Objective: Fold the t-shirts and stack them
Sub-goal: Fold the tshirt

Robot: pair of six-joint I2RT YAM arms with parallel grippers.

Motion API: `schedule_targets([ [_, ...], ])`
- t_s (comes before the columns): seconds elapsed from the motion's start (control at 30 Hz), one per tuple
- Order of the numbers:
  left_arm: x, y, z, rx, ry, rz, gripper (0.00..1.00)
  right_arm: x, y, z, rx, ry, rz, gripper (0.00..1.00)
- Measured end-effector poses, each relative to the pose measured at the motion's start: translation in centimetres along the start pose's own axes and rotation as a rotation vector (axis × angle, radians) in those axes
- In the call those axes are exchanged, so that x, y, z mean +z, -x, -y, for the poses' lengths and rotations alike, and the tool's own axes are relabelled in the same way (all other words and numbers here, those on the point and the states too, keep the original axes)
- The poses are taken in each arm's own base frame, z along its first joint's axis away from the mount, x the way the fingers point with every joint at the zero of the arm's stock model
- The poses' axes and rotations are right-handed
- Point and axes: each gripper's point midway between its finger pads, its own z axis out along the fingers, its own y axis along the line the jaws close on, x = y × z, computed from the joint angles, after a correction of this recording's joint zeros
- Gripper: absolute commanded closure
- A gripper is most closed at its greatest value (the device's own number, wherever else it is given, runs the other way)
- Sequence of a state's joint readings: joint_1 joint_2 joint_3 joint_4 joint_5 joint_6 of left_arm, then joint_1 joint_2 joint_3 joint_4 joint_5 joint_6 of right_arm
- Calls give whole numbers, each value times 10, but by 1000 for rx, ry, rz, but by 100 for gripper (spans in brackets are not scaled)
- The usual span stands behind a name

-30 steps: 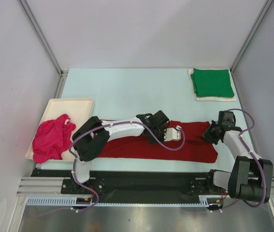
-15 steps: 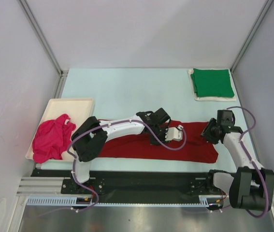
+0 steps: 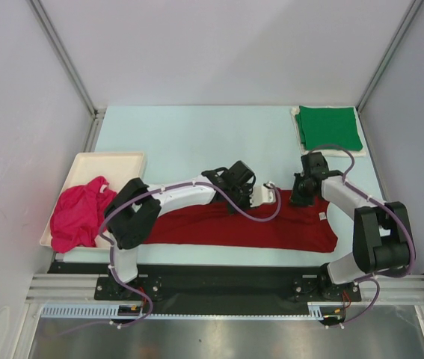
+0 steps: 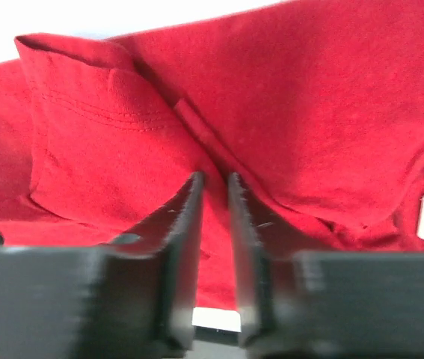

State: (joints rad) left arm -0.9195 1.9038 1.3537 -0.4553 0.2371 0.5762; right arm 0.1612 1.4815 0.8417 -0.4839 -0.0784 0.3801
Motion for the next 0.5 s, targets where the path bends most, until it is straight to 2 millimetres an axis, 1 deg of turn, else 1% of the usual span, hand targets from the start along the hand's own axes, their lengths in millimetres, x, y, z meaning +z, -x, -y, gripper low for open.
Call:
schedule_targets([
  [0.03,3,-6,3,-3,-5,-12,82,1,-2,-1,-8,2,-7,90],
  [0.07,5,-11,5,-4,-12,-23,93,1,-3,-2,-12,4,-8,94],
  [0.1,7,-14,7,-2,-16,-29,99,0,-3,-4,-17,9,-4,97],
  [0.13,8,-18,9,-3,-23,-35,100,-1,-2,-5,-19,14,2,100],
  [0.23,12,-26,16,5,-42,-43,100,-4,-6,-5,-21,20,8,100],
  [0.33,15,-36,24,16,-70,-54,100,-9,-14,-3,-16,27,7,100],
  [0.47,15,-39,27,52,-81,-45,100,-11,-29,-1,-7,39,-23,100],
  [0.5,15,-39,28,59,-84,-43,100,-11,-33,-1,-6,40,-35,97],
])
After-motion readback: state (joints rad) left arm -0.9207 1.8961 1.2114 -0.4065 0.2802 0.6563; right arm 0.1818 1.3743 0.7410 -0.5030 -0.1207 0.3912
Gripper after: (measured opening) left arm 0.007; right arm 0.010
